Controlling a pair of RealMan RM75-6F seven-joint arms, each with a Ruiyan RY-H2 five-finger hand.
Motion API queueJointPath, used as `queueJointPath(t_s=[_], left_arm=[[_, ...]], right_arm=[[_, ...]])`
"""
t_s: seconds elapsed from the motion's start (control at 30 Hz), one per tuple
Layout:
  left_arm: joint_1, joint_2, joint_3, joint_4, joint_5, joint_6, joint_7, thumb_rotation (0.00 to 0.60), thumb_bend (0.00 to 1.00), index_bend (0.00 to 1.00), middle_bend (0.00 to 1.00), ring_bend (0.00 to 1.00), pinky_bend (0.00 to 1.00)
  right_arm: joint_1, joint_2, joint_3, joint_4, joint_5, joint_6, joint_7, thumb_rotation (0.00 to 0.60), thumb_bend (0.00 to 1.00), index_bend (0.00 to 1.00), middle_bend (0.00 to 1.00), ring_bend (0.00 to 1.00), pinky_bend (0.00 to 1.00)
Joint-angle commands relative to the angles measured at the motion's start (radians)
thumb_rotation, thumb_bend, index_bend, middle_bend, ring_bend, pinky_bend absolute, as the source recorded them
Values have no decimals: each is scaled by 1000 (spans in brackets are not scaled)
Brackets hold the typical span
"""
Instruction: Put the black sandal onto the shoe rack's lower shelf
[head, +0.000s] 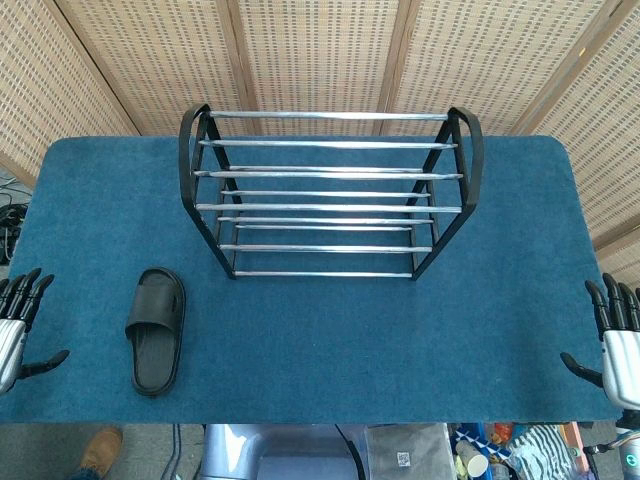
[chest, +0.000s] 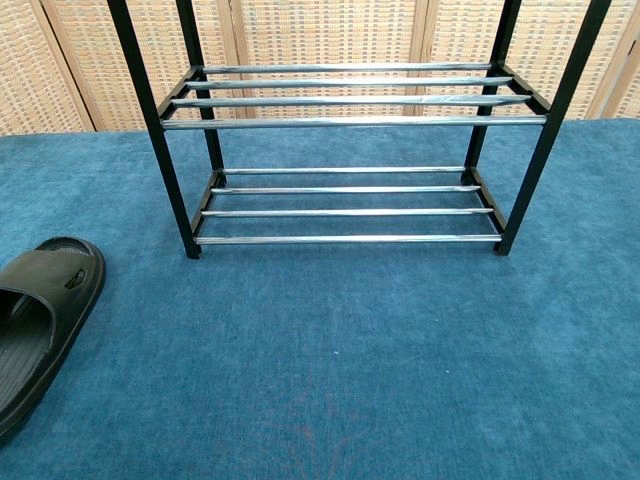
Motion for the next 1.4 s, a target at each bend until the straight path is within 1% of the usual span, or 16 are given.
queueJointPath(t_s=[0.03,0.27,0.37,0.4,0.43,0.5,0.57,0.6,0.7,0.8,0.9,1.13,1.27,1.4], left_arm=[[0,-6,-3,18,27,-1,-15,600,70,0,0,0,0],[-2,-1,6,46,77,-17,-36,600,73,0,0,0,0],[-28,0,27,91,167,-39,-14,600,72,0,0,0,0],[-50,0,38,120,228,-49,-5,600,73,0,0,0,0],[-73,-7,44,158,299,-44,-3,600,73,0,0,0,0],[-125,-44,52,285,468,-3,-8,600,73,0,0,0,0],[-172,-73,84,406,585,-8,-41,600,73,0,0,0,0],[-184,-78,93,432,610,-14,-51,600,72,0,0,0,0],[-263,-108,138,569,738,-32,-121,600,72,0,0,0,0],[-321,-155,169,712,818,-10,-201,600,73,0,0,0,0],[-349,-208,198,836,845,-1,-272,600,72,0,0,0,0],[-362,-296,233,1022,833,26,-392,600,73,0,0,0,0],[-376,-324,254,1097,828,20,-419,600,73,0,0,0,0],[-396,-364,258,1156,812,12,-442,600,73,0,0,0,0]], right_arm=[[0,0,0,-1,1,0,0,600,0,0,0,0,0],[2,4,-1,-3,8,-12,7,600,0,0,0,0,0],[3,7,3,-6,11,-13,15,600,0,0,0,0,0],[4,8,4,-7,13,-15,18,600,0,0,0,0,0],[6,8,4,-8,16,-21,22,600,0,0,0,0,0],[10,9,5,-6,29,-36,25,600,0,0,0,0,0],[13,7,8,-2,43,-47,18,600,0,0,0,0,0],[14,7,8,-2,46,-49,17,600,0,0,0,0,0],[17,3,12,-4,57,-55,11,600,0,0,0,0,0],[20,-4,15,-2,69,-58,-1,600,0,0,0,0,0],[22,-10,17,2,81,-65,-13,600,0,0,0,0,0],[28,-21,25,14,106,-72,-36,600,0,0,0,0,0],[34,-28,27,20,121,-83,-54,600,0,0,0,0,0],[40,-35,31,23,134,-90,-70,600,0,0,0,0,0]])
